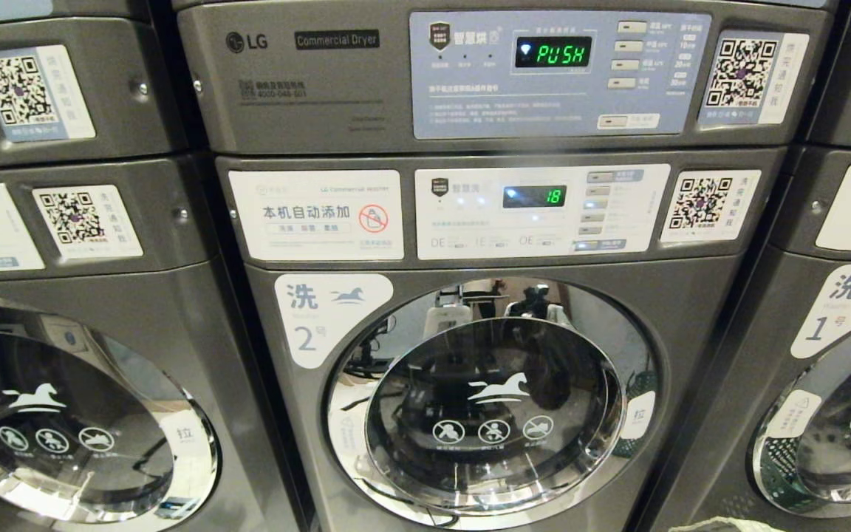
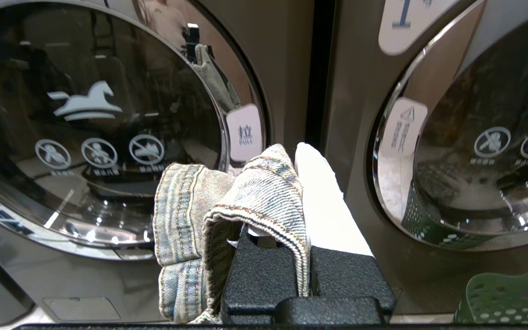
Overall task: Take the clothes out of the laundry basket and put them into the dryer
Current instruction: Put the clothes in the dryer
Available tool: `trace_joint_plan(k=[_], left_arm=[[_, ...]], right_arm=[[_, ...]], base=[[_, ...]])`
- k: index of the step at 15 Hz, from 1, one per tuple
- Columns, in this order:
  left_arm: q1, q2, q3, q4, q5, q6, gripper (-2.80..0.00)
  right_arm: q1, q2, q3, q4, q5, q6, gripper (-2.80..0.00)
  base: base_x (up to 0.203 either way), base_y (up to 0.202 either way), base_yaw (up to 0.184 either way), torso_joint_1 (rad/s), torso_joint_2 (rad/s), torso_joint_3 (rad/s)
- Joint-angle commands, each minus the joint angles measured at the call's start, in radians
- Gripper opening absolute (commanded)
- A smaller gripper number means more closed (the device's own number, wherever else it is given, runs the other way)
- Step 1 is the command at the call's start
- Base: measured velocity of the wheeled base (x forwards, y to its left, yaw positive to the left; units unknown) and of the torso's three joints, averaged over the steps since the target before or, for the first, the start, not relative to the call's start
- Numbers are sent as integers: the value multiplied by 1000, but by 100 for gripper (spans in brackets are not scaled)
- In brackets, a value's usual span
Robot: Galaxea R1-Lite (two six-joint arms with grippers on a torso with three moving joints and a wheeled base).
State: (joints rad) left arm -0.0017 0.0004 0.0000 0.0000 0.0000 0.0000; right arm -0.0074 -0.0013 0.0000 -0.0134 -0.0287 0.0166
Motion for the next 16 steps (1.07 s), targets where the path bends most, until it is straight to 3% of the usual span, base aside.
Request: trace_joint_plan(k=[1, 16], left_arm=[[0, 0, 0, 2, 0, 0, -280], [0, 0, 0, 2, 0, 0, -280]], right_arm=[[0, 1, 6, 0, 0, 0, -280], [0, 1, 6, 0, 1, -3, -280]], base=[[0, 0, 0, 116, -444, -326], [0, 0, 0, 178, -487, -311]])
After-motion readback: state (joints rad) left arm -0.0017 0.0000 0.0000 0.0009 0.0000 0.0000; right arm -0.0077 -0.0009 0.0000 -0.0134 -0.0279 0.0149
